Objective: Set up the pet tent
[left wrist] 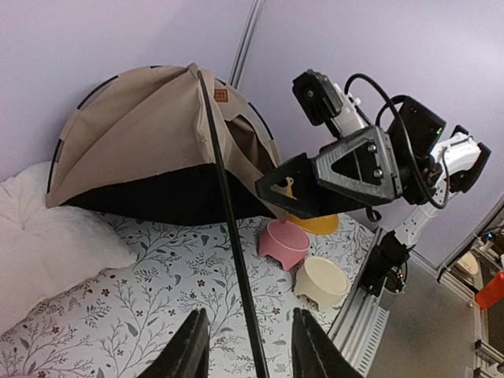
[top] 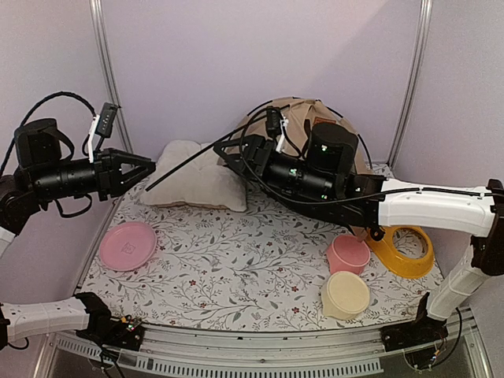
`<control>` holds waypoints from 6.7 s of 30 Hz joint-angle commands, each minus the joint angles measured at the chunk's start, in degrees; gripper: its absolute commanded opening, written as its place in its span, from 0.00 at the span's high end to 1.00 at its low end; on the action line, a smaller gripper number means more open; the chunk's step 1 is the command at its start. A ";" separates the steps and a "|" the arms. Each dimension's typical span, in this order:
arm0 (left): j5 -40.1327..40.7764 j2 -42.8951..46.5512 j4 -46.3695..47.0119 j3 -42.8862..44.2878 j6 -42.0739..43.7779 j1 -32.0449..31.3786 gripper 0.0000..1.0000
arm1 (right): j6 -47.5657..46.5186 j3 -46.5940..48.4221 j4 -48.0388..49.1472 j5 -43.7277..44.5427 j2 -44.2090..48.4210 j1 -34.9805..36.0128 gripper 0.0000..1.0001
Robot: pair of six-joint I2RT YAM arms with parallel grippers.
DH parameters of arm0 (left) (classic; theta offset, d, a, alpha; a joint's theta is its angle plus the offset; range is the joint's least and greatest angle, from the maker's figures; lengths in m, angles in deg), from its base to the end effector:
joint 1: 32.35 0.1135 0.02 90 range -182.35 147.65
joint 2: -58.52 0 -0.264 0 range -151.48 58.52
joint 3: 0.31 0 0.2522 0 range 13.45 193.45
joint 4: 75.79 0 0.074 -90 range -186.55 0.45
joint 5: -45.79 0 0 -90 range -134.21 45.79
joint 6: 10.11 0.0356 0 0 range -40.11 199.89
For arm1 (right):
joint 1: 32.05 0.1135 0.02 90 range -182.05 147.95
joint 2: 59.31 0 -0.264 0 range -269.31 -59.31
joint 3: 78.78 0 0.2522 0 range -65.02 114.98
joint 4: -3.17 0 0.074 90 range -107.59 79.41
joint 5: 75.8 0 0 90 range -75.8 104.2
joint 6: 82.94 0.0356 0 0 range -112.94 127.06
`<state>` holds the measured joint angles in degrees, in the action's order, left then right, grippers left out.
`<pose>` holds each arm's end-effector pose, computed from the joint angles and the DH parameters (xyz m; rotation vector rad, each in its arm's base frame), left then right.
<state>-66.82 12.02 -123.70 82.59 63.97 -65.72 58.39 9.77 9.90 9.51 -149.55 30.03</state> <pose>0.1144 -0.0917 0.4333 0.5749 1.7694 -0.9591 0.1764 0.3391 0.3797 -0.2380 1.7071 1.6105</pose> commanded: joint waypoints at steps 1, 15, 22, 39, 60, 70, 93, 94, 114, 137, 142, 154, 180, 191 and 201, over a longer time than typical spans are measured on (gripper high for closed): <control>-3.44 0.15 -4.55 -0.79 0.90 -0.59 0.64 | 1.71 2.69 3.41 1.90 -2.82 0.99 0.35; -1.47 -0.98 -7.25 -1.72 1.89 -3.49 0.91 | 1.92 2.39 3.07 2.32 -3.98 1.11 0.43; -0.97 -2.29 -5.77 -2.65 1.44 -5.80 1.00 | 1.88 2.28 3.07 2.15 -4.29 1.11 0.44; 14.56 -7.24 14.85 -12.34 -9.62 -20.56 1.00 | 5.02 -2.96 0.40 -0.66 -2.69 1.79 0.52; 22.10 -10.33 19.43 -14.15 -11.51 -26.18 1.00 | 4.30 -4.30 -2.91 -0.16 0.50 2.53 0.95; 21.66 -4.44 21.55 -12.68 -9.83 -26.29 0.57 | -1.49 0.15 -11.54 -0.47 2.34 2.52 1.00; 7.87 -16.67 49.37 -21.26 -9.26 -4.97 0.46 | -8.85 14.31 -24.53 -9.83 2.04 2.39 1.00; 8.35 -18.98 52.02 -21.21 -8.49 -6.25 0.46 | -8.51 14.33 -24.31 -10.34 2.08 2.24 1.00; 22.46 -55.63 85.48 -3.78 -0.14 -19.61 0.35 | -1.67 14.65 -20.48 -12.96 2.82 0.58 1.00; 30.27 -68.28 74.87 13.04 -0.51 -20.74 0.62 | -2.44 14.78 -22.05 -10.75 3.76 0.42 1.00; 28.66 -67.45 75.39 11.65 -0.40 -20.85 1.00 | -3.36 15.17 -23.55 -10.30 3.76 -0.32 1.00; 27.66 -51.41 88.25 -12.36 1.28 -25.21 1.00 | -6.66 9.34 -27.44 -6.52 8.25 -6.57 1.00; 38.27 -39.68 87.93 -37.18 3.27 -35.40 1.00 | -8.96 3.54 -23.92 -3.55 9.95 -15.39 1.00; 41.46 -41.70 86.00 -35.96 5.75 -38.17 1.00 | -8.70 1.76 -22.36 -0.08 9.11 -15.40 1.00; 43.12 -43.06 84.42 -34.59 6.91 -39.92 1.00 | -8.66 -1.08 -20.42 3.43 9.91 -15.30 1.00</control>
<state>-22.19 -29.91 -33.50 49.26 69.87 -102.48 49.58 8.74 -16.46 1.92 -141.66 18.43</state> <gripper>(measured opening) 0.020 0.063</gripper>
